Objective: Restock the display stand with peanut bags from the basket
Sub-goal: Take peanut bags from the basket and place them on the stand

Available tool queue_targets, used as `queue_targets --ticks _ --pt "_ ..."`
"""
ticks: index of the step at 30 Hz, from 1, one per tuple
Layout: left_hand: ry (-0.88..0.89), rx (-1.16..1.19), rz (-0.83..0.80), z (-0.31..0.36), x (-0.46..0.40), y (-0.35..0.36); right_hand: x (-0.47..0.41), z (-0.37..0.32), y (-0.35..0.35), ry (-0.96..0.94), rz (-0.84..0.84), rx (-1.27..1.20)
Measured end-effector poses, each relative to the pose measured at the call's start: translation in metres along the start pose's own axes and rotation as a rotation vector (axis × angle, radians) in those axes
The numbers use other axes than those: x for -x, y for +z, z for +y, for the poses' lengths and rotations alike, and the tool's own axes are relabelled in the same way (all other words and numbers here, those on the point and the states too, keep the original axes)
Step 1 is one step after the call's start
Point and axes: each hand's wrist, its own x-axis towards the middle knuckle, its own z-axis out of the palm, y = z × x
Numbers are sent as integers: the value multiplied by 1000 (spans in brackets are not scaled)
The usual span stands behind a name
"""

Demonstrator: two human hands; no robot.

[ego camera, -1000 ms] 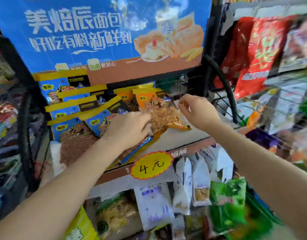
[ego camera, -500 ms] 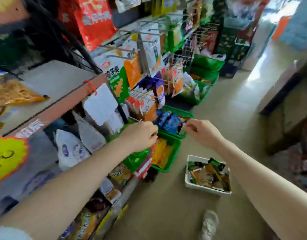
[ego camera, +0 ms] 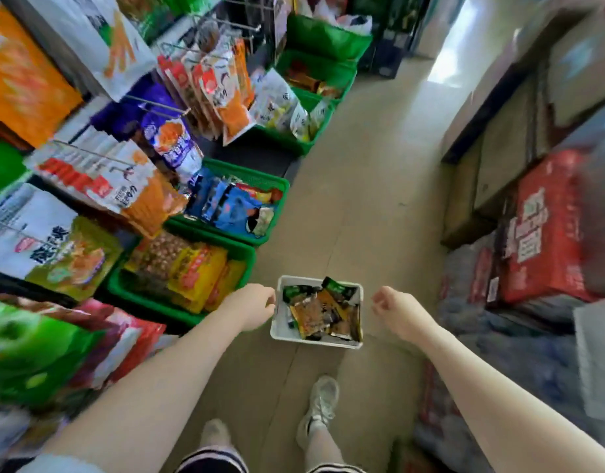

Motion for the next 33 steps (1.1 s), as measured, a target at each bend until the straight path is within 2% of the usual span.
queue_targets --ticks 4,10,15,19,22,26,29,33 --pt "-36 22 -2 -3 -68 47 -54 47 42 122 -32 0" --pt "32 52 -105 -3 -198 149 -149 116 144 275 -59 -8" --pt "259 -126 -112 0 -309 243 -235 162 227 356 38 -13" --pt "488 -348 -97 2 -375 315 -284 193 277 329 165 56" --pt "663 -544 -67 8 -414 359 -309 213 304 316 234 14" --pt "738 -632 -10 16 -455 400 -322 232 330 318 227 -41" --pt "829 -646 31 12 -462 405 -323 237 341 315 221 -57" --pt "711 -699 -189 -21 -441 389 -329 231 342 333 224 -48"
